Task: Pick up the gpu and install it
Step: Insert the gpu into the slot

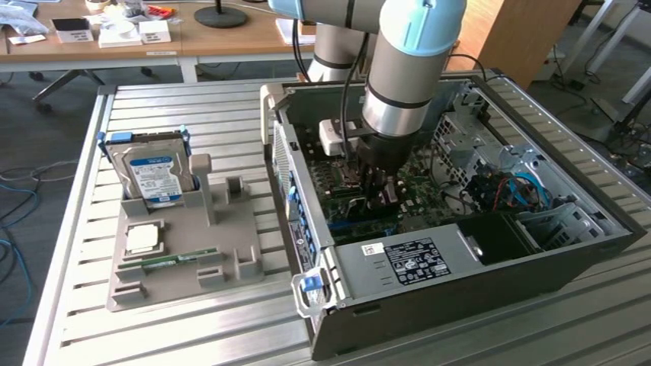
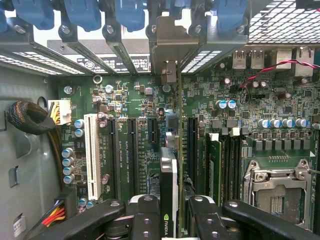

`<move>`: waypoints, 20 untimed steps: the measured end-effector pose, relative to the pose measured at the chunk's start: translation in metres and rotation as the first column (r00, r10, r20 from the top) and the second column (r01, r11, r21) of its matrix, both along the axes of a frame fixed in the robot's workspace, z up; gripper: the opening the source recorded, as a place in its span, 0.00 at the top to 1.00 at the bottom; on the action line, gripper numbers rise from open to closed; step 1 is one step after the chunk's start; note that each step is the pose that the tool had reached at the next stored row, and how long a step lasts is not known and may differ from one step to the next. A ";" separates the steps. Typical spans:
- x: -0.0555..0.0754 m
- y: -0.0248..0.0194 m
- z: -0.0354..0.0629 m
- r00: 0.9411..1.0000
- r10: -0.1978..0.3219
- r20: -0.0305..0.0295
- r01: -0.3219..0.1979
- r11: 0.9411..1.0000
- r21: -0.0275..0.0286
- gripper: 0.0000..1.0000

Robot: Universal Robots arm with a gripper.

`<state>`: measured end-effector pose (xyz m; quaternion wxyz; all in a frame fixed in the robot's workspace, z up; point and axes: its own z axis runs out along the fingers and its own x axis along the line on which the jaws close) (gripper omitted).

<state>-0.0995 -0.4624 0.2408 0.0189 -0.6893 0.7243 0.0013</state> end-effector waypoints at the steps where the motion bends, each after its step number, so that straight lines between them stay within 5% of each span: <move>1: 0.000 0.0000 -0.0002 1.000 0.000 0.000 0.000 1.000 0.000 0.73; 20: 0.000 0.0000 -0.0014 1.000 0.000 0.000 0.000 1.000 0.000 0.73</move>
